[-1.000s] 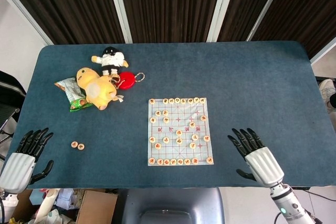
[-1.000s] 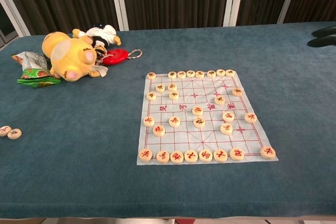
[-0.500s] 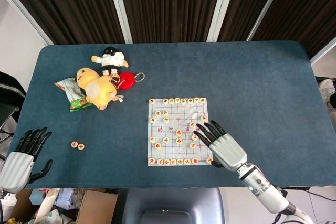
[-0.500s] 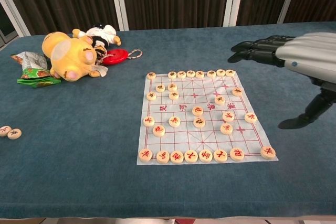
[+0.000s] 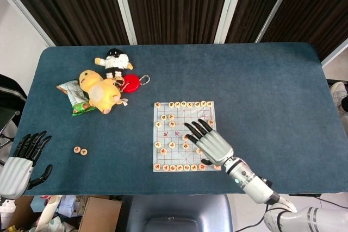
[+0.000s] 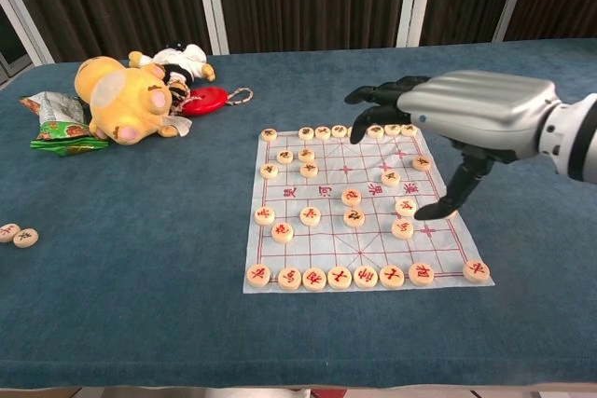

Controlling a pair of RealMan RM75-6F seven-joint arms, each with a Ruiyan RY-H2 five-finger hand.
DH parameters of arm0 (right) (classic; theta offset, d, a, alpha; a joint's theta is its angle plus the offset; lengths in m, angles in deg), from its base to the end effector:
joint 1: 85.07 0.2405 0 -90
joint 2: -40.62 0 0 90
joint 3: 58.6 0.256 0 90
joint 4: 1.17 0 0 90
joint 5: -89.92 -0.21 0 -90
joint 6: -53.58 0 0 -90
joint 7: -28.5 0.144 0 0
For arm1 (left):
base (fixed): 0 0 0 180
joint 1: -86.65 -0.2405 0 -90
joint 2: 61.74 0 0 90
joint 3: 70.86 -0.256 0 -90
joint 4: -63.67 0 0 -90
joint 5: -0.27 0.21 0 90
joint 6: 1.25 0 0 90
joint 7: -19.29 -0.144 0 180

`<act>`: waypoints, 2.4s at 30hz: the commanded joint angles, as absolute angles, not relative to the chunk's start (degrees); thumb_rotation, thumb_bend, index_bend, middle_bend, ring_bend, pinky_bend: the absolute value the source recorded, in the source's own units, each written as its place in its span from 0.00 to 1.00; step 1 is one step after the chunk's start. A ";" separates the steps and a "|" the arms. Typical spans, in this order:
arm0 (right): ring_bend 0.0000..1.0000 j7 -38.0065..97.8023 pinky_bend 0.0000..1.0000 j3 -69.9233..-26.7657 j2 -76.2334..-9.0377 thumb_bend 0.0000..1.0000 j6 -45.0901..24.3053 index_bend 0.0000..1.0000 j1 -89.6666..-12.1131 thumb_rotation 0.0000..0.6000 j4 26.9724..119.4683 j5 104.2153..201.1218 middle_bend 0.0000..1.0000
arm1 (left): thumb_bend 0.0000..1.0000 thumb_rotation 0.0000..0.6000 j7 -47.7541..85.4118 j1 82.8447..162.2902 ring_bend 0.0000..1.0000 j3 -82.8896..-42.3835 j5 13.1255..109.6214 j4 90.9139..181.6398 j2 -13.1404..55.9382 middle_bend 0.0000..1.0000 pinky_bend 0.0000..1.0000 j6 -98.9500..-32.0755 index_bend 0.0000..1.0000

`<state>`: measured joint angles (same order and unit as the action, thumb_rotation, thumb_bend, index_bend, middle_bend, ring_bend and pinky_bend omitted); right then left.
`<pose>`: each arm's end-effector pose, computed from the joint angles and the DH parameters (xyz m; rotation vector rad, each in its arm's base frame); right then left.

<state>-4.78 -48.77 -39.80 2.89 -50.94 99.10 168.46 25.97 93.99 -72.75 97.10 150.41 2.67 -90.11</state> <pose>-0.1320 -0.2814 0.0044 2.1283 -0.6419 0.8734 -0.3006 0.1757 0.1522 -1.5772 -0.8411 -1.0358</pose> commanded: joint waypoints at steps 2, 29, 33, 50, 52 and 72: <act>0.00 -4.40 0.00 -48.17 -42.55 0.32 4.34 0.40 -48.46 1.00 96.17 166.84 0.00 | 0.40 1.00 25.87 93.99 0.00 -72.71 97.12 150.45 2.68 0.00 0.01 -90.17 0.00; 0.00 -8.79 0.00 -48.13 -60.56 0.43 7.43 0.53 -37.07 1.00 79.27 158.88 0.04 | 0.40 1.00 28.20 93.10 0.00 -72.29 97.15 150.34 1.53 0.00 0.01 -92.45 0.00; 0.00 -9.52 0.00 -48.02 -62.23 0.43 8.07 0.53 -35.75 1.00 77.45 156.90 0.04 | 0.40 1.00 28.60 92.92 0.00 -72.17 97.11 150.32 1.33 0.00 0.01 -92.87 0.00; 0.00 -9.56 0.00 -49.29 -64.99 0.43 7.23 0.56 -33.30 1.00 74.67 155.00 0.06 | 0.40 1.00 29.48 92.59 0.00 -72.15 97.50 150.19 0.97 0.00 0.01 -93.61 0.00; 0.00 -9.85 0.00 -49.40 -65.08 0.43 7.08 0.56 -33.08 1.00 74.61 154.73 0.06 | 0.40 1.00 29.45 92.59 0.00 -72.14 97.48 150.20 0.98 0.00 0.01 -93.55 0.00; 0.00 -12.86 0.00 -50.31 -65.17 0.47 6.81 0.58 -31.31 1.00 74.90 149.92 0.06 | 0.40 1.00 29.25 92.16 0.00 -71.83 97.48 150.38 0.78 0.00 0.01 -94.41 0.00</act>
